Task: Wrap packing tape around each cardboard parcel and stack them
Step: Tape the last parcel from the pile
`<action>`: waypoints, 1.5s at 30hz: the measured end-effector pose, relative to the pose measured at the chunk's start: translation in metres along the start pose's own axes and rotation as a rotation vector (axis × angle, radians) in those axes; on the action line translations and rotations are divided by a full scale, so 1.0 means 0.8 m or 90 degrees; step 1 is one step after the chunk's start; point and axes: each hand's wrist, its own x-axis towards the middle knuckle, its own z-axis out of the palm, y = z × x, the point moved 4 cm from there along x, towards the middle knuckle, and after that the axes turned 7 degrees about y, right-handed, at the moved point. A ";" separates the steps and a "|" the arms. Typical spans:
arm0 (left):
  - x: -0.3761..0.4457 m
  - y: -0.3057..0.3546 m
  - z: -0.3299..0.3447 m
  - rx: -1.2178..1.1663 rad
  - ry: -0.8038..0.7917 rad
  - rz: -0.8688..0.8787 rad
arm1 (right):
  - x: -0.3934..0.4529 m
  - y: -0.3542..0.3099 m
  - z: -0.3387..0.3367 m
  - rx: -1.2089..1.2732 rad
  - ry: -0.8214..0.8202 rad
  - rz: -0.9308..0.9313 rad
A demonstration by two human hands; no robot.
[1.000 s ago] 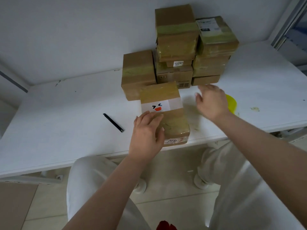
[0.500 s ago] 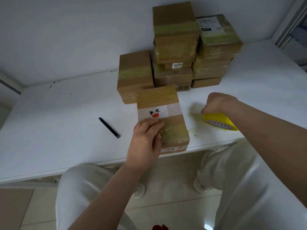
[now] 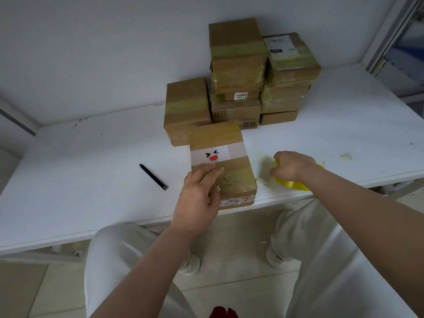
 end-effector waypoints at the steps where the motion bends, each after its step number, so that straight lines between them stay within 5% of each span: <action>1: -0.001 0.000 0.002 0.006 -0.034 -0.024 | -0.003 0.001 0.000 -0.012 0.008 -0.012; 6: -0.006 -0.001 0.011 0.078 -0.149 -0.047 | -0.017 -0.007 0.002 -0.100 0.031 -0.079; 20: -0.006 -0.002 0.011 0.094 -0.182 -0.067 | -0.042 -0.042 -0.009 -0.156 0.063 -0.093; 24: -0.005 -0.002 0.011 0.096 -0.187 -0.072 | -0.043 -0.031 -0.014 -0.048 0.053 -0.065; 29: -0.005 0.000 0.010 0.078 -0.187 -0.083 | -0.062 0.012 -0.057 0.374 -0.034 0.032; 33: 0.003 0.005 -0.001 -0.020 -0.175 -0.165 | -0.083 0.041 -0.113 0.418 -0.036 0.026; 38: 0.028 0.029 -0.026 -0.190 -0.012 -0.265 | -0.111 0.026 -0.151 0.515 -0.149 -0.055; 45: 0.057 0.047 -0.039 -0.385 -0.076 -0.392 | -0.124 -0.020 -0.158 0.510 -0.278 -0.199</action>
